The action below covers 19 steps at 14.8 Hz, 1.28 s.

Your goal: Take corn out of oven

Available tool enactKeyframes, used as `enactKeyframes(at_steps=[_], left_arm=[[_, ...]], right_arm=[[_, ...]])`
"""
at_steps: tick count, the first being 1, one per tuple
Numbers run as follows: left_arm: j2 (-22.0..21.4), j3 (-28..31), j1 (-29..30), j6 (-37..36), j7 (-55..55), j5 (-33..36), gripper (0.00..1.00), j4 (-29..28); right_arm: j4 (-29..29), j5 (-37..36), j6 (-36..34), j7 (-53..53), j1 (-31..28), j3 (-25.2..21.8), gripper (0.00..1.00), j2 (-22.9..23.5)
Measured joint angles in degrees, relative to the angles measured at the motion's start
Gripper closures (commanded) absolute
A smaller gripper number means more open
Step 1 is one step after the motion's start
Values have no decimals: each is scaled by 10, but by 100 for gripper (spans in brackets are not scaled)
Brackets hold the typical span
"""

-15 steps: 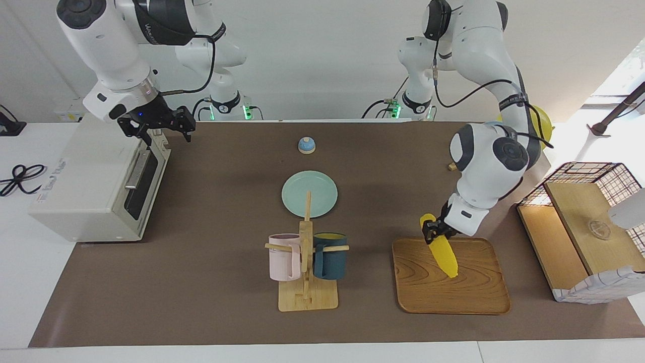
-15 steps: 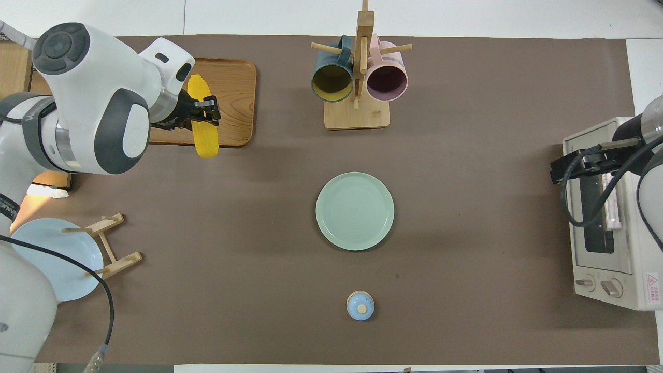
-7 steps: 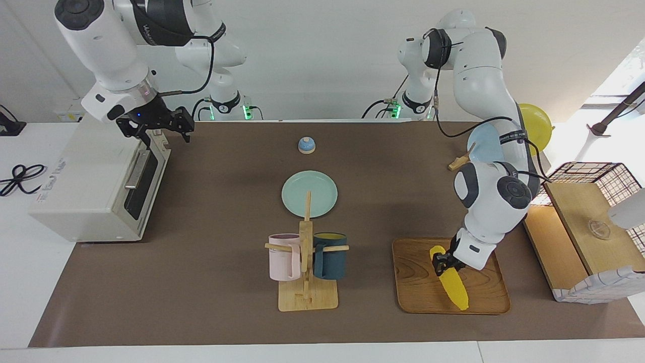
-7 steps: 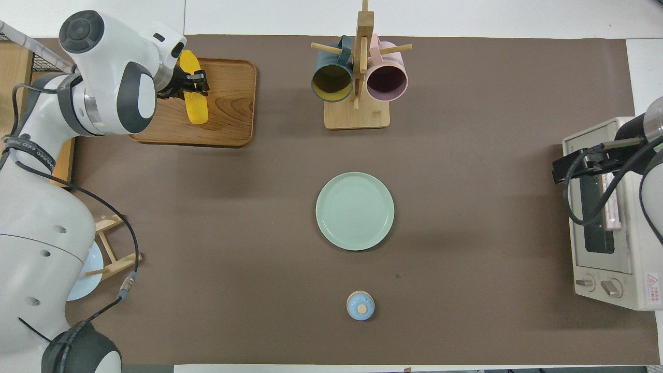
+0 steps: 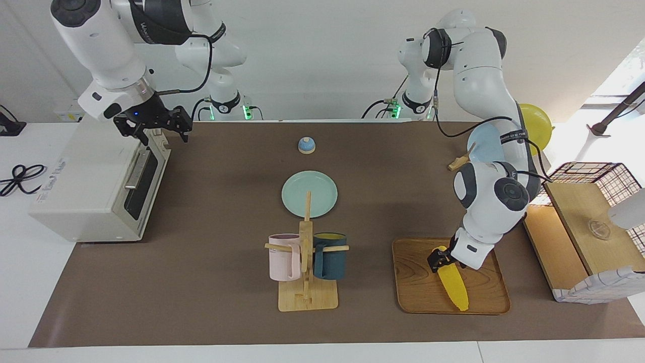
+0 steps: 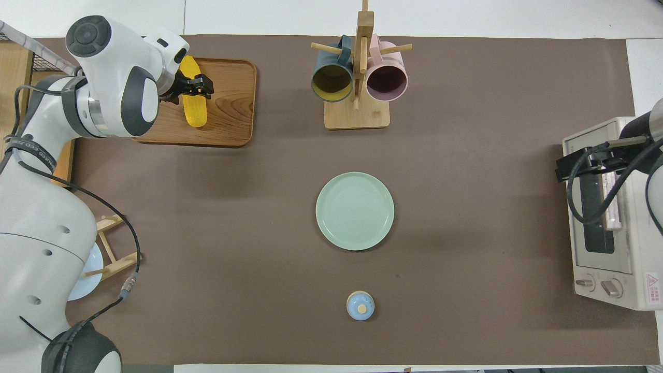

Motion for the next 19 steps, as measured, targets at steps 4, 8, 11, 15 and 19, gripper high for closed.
enactKeyframes(at_steps=[4,8,11,15,19], left_arm=[[-75,0,1,-79,0,0,0,9],[-168,7,2,-201,0,1,0,9],[-229,12,2,-282,0,2,0,1],[-318,14,3,-307,0,33,0,-72],[-391,13,3,-310,0,36,0,-171]], right_arm=[[2,0,0,0,0,0,0,0],[2,0,0,0,0,0,0,0],[2,0,0,0,0,0,0,0],[2,0,0,0,0,0,0,0],[2,0,0,0,0,0,0,0]])
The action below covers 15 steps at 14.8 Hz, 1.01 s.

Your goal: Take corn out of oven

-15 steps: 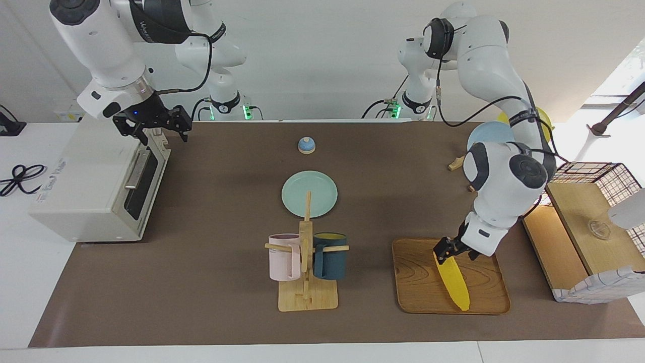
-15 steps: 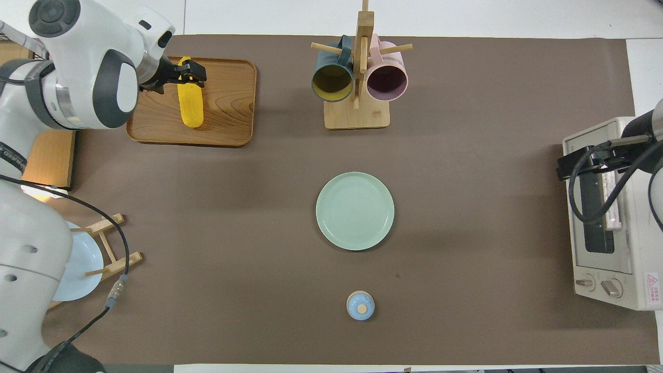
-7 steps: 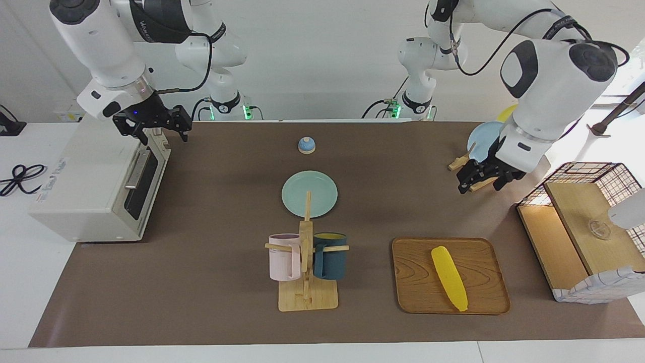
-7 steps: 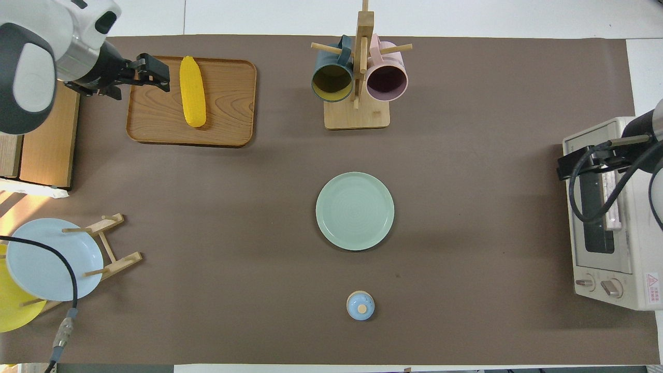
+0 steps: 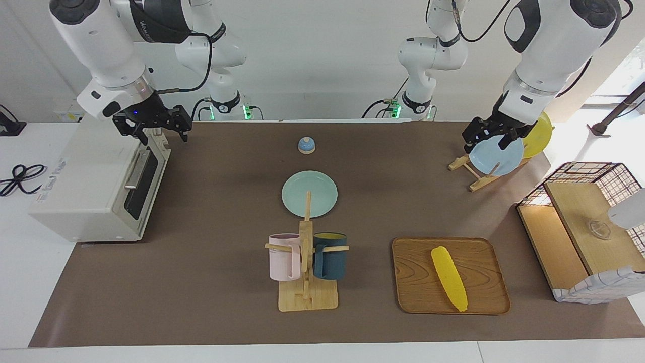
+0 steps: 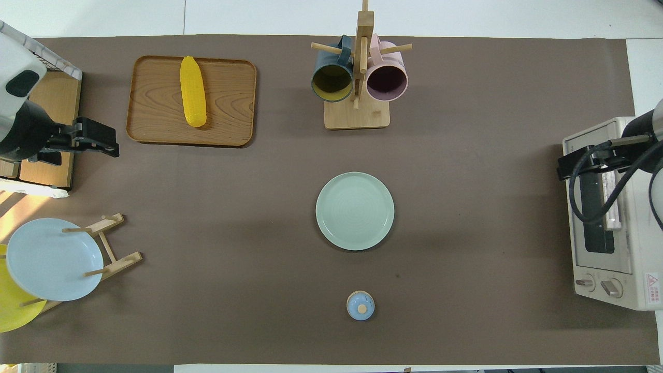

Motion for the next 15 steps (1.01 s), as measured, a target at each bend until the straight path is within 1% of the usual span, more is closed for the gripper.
enactKeyframes(at_steps=[3,4,8,15], left_arm=[[-19,-3,0,0,0,0,0,-35],[-20,-7,2,0,2,0,0,-38],[-20,-49,45,0,29,1,0,-38],[-20,-52,48,0,34,1,0,-38]], right_arm=[[0,0,0,0,0,0,0,0],[0,0,0,0,0,0,0,0],[0,0,0,0,0,0,0,0],[0,0,0,0,0,0,0,0]])
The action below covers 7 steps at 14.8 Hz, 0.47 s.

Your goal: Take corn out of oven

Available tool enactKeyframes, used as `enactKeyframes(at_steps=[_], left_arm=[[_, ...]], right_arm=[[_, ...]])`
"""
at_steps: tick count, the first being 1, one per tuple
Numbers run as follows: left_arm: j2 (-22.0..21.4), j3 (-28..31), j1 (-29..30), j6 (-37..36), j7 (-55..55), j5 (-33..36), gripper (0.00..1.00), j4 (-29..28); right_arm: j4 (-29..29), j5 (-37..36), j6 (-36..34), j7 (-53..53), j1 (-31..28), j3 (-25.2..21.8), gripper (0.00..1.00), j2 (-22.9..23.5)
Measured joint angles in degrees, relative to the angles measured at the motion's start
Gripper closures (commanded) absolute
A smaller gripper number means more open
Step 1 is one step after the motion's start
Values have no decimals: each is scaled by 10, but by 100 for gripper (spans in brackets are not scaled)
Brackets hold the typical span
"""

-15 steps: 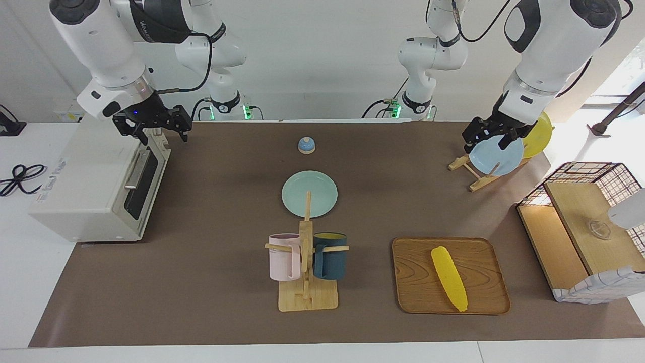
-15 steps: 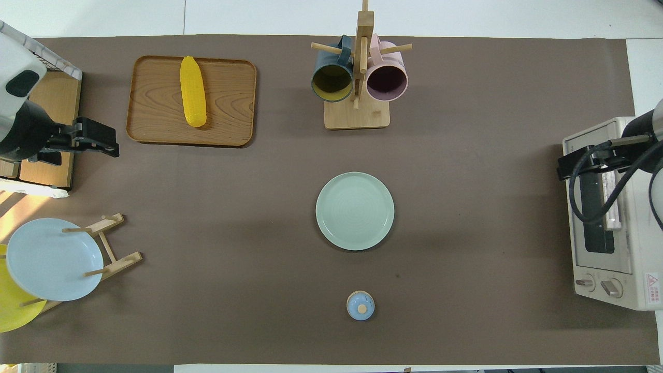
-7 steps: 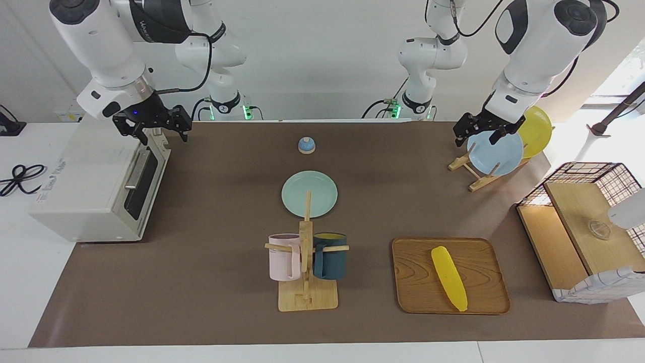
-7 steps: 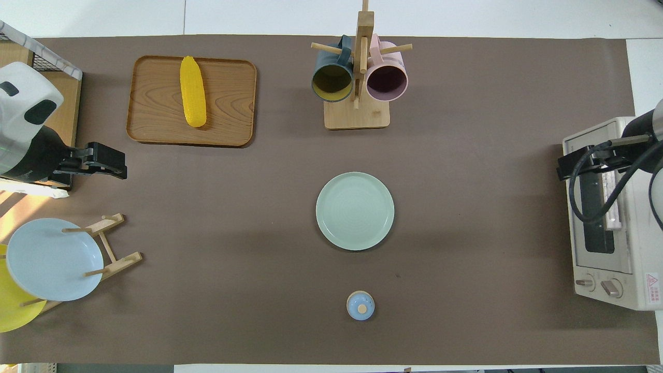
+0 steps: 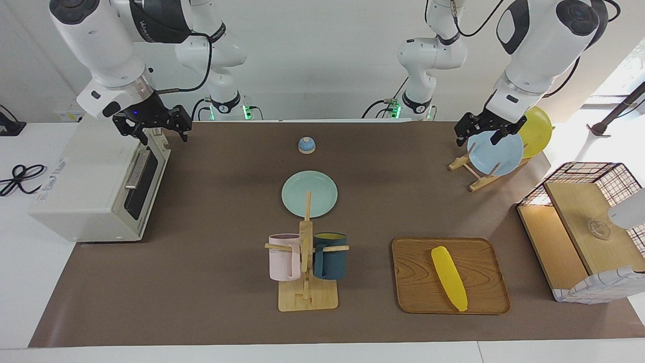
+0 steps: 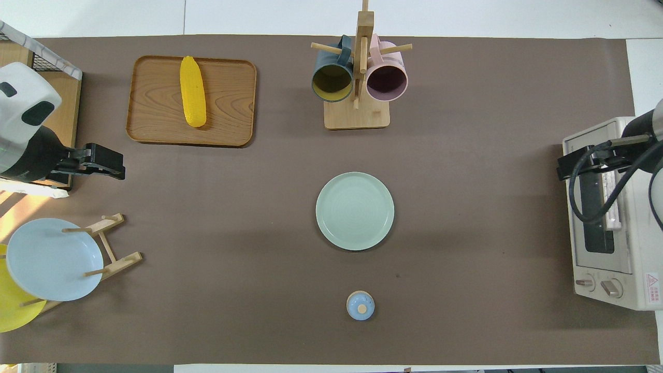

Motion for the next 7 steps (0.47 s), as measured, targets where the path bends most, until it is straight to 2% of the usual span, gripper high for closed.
enactKeyframes(at_steps=[7], left_arm=[[0,-3,0,0,1,2,0,1]], right_arm=[[0,0,0,0,0,0,0,0]])
